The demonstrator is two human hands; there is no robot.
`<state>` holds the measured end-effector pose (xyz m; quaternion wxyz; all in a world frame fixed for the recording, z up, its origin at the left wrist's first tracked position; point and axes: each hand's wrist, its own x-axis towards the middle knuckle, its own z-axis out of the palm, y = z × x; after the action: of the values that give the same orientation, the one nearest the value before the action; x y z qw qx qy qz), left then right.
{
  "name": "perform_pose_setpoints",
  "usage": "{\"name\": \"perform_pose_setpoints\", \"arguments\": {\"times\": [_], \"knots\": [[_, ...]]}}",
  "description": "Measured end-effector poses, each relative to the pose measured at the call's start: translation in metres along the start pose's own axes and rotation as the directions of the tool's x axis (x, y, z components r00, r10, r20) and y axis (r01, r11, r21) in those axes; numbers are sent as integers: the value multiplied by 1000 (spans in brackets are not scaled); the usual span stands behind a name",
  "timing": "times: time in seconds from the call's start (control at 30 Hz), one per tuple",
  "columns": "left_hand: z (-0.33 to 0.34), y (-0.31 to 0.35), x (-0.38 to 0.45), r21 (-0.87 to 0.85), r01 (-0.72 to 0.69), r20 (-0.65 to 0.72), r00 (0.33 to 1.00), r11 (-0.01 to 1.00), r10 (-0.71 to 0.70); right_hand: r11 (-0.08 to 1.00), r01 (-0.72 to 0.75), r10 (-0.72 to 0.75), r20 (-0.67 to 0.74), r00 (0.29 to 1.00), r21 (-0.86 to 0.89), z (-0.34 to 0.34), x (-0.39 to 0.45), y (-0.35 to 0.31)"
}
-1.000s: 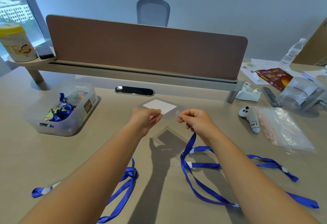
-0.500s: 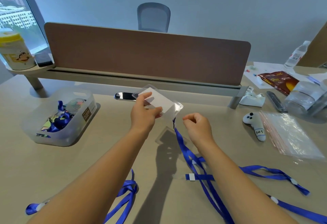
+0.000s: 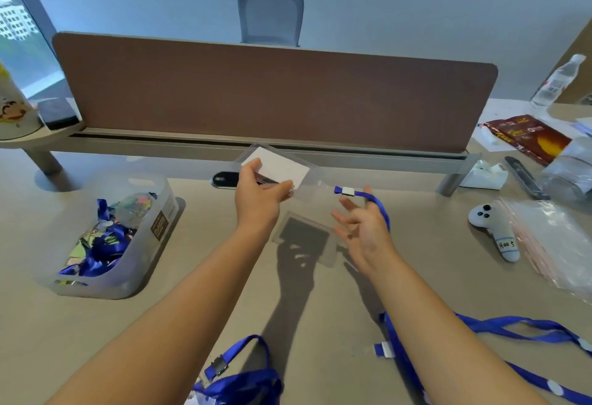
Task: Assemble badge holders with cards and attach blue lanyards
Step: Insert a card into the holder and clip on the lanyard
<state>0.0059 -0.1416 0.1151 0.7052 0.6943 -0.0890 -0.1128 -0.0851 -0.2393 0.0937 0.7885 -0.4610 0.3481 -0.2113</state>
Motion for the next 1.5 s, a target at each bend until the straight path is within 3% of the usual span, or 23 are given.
{"name": "perform_pose_setpoints", "arguments": {"times": [0.13,0.27,0.6,0.7,0.83,1.0,1.1,1.33,1.4,1.5], "knots": [[14,-4,11,-20,59,0,998,998,-59,990,99,-85,-133,988,104,-20,13,-35],[47,-3,14,-54,71,37,997,996,-69,977,120,-88,-180,980,175,-52,32,-69],[138,3,3,-137,-31,-31,999,990,27,941,337,-328,-366,871,-40,-116,68,-153],[129,-6,7,-113,-40,-110,994,993,27,962,272,-267,-314,911,-29,-111,82,-144],[92,-38,17,-73,41,-195,979,996,-55,1000,0,-7,-214,977,-32,-101,110,-89],[42,-98,39,80,144,-283,952,986,-116,951,-308,298,-166,940,-38,-89,138,1],[21,-126,47,134,203,-317,936,970,-152,916,-402,396,-162,904,-2,-84,146,43],[4,-151,60,186,286,-395,898,940,-195,941,-328,306,-206,929,-83,-71,155,55],[1,-152,61,245,298,-369,909,922,-196,917,-302,240,-243,940,-261,-69,153,56],[-5,-152,60,388,328,-305,928,861,-215,779,-239,119,-237,964,-579,-63,138,57]]}}
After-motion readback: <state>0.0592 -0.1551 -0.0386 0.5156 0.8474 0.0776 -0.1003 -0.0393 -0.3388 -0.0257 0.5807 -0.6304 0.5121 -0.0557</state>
